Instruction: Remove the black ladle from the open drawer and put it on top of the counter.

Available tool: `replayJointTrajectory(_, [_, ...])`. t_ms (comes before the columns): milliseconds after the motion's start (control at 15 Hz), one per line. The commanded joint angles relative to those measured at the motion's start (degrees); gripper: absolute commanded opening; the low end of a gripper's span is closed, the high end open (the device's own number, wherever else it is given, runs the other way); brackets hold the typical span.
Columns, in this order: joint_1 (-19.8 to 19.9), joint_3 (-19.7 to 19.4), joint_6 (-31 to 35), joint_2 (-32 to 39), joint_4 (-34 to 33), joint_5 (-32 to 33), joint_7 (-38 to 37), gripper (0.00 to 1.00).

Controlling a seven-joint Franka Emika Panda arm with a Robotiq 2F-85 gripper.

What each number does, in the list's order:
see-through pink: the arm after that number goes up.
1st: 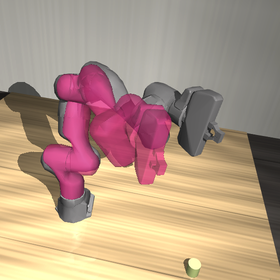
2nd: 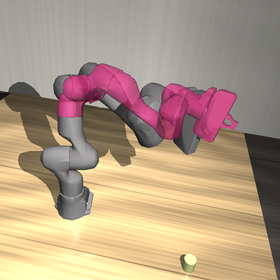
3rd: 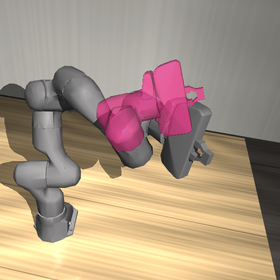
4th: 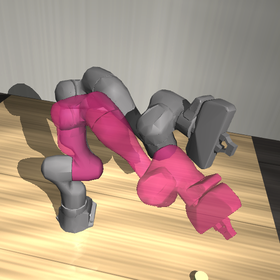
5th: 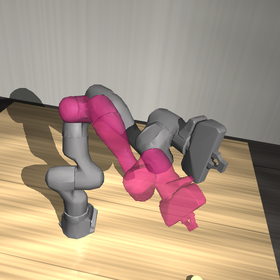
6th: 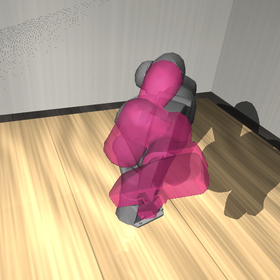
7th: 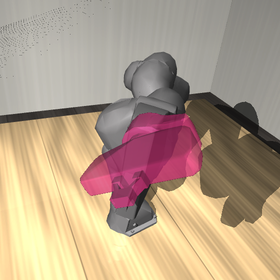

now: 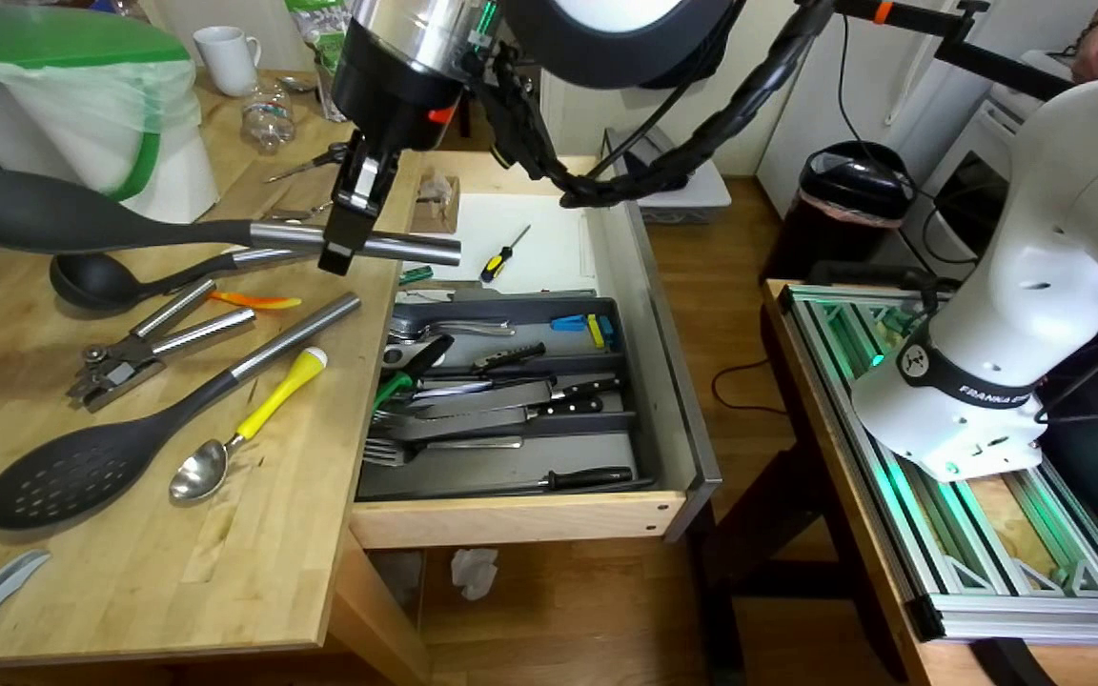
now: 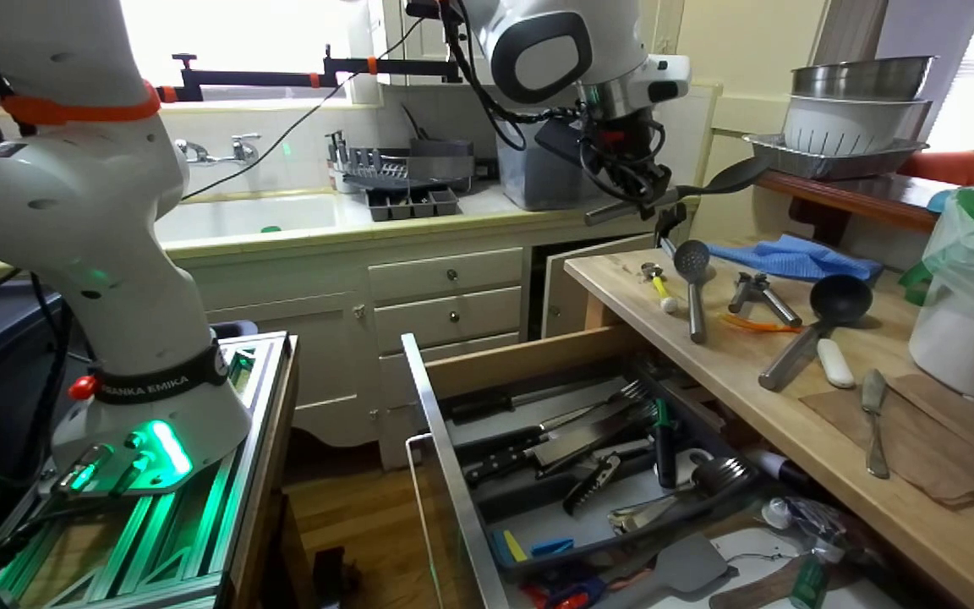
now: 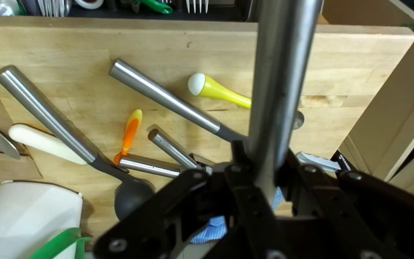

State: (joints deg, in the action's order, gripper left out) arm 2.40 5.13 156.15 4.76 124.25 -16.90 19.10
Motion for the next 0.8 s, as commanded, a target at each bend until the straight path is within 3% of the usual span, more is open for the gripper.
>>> replayJointTrajectory(0, [-0.62, -0.56, -0.07, 0.28, -0.2, 0.14, 0.06, 0.24])
replayJointTrajectory(67, [-0.59, -0.56, -0.07, 0.4, -0.26, 0.14, 0.21, 0.24])
replayJointTrajectory(133, [-0.64, -0.17, 0.21, -0.88, 1.55, -2.18, -0.28, 0.06])
replayJointTrajectory(267, [-0.58, 0.67, 2.25, -1.39, 2.58, -4.73, 4.98, 0.06])
replayJointTrajectory(733, [1.67, 0.17, -0.7, 4.6, -3.47, -0.71, 21.2, 0.06])
